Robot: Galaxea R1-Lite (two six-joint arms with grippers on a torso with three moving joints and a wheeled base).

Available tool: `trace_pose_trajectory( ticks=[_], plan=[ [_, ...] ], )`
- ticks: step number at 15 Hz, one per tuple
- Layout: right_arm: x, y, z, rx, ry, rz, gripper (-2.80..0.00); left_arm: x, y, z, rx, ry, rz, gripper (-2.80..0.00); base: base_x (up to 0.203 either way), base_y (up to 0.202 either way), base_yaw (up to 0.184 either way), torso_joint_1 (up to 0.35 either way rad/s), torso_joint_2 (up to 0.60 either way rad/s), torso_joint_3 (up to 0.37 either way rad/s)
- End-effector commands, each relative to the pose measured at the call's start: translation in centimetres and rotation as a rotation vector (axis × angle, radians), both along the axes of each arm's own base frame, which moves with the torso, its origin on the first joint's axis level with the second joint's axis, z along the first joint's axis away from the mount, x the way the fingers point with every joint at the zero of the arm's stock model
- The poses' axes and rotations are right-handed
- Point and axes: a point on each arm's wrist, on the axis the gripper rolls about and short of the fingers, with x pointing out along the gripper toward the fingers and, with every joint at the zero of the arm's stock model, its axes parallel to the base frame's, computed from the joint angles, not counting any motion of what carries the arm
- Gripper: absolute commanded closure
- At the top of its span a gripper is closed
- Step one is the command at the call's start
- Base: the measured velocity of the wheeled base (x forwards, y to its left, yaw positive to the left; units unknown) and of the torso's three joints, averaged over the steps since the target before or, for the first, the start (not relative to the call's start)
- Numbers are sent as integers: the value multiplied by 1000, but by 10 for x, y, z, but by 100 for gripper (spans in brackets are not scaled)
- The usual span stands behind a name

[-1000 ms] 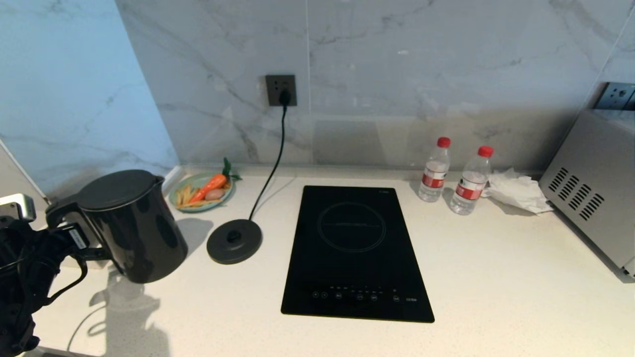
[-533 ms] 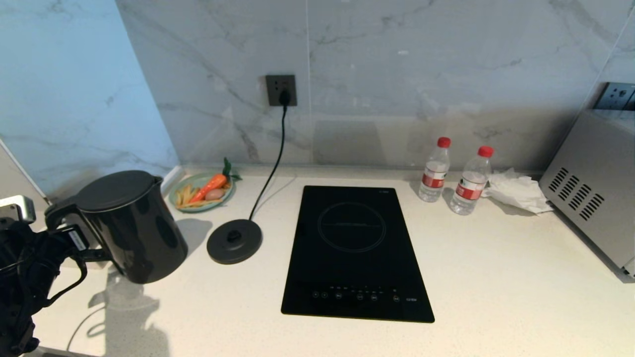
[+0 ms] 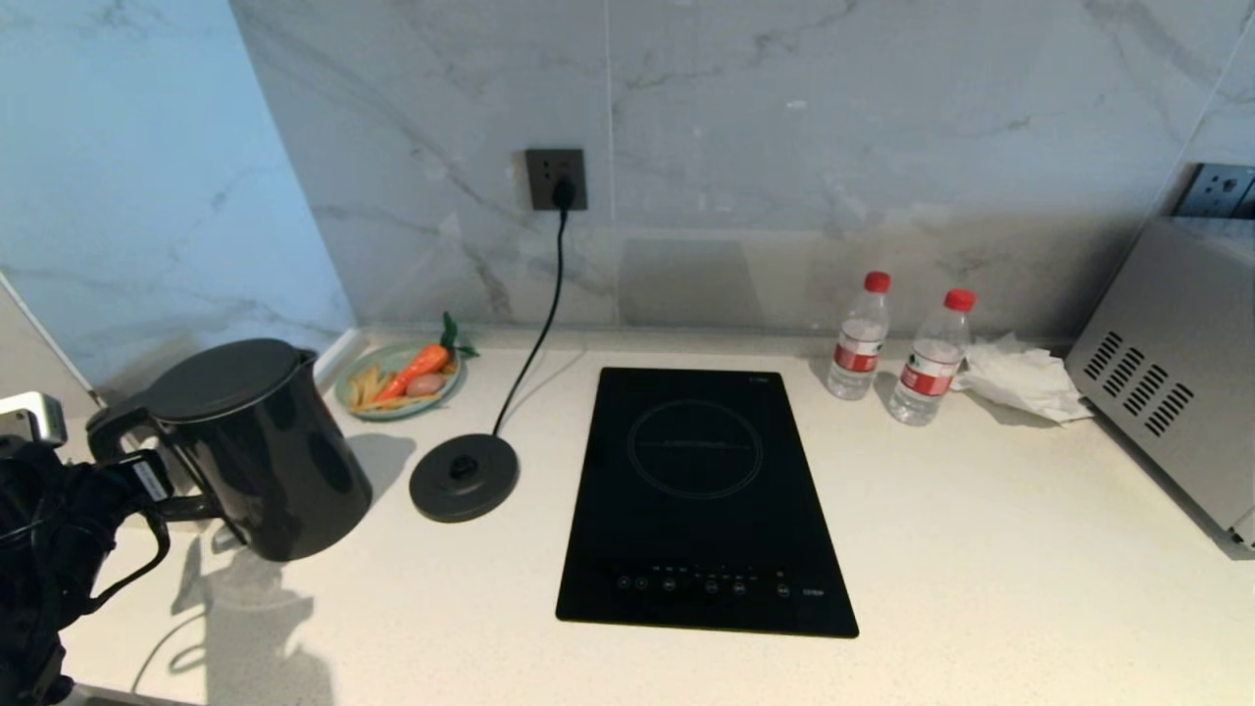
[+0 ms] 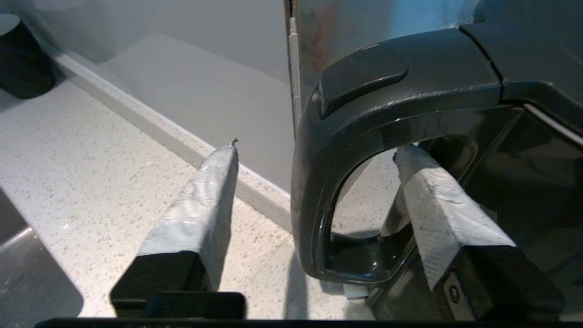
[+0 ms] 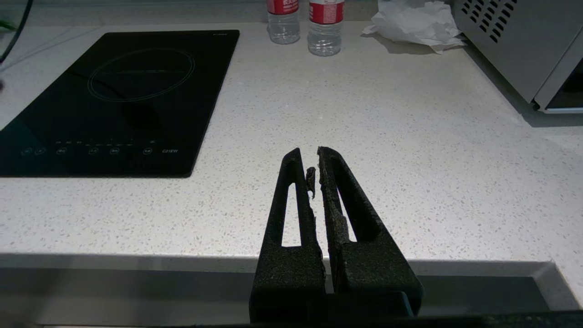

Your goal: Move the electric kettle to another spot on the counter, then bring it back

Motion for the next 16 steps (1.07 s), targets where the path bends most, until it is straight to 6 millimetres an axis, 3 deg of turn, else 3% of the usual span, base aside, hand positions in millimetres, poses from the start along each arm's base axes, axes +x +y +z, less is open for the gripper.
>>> trace_pose_trajectory(
  ticks=[1, 10, 16],
  plan=[
    [0, 0, 0, -1, -1, 0, 0, -2, 1, -4, -6, 15, 4, -280, 0, 0, 0, 0, 0, 0],
    [0, 0, 0, -1, 1, 0, 0, -27, 25, -12, -46, 52, -25, -280, 0, 0, 0, 0, 0, 0],
    [0, 0, 0, -1, 0, 0, 0, -52, 38, -2, -49, 28, -67, -280, 0, 0, 0, 0, 0, 0]
  ],
)
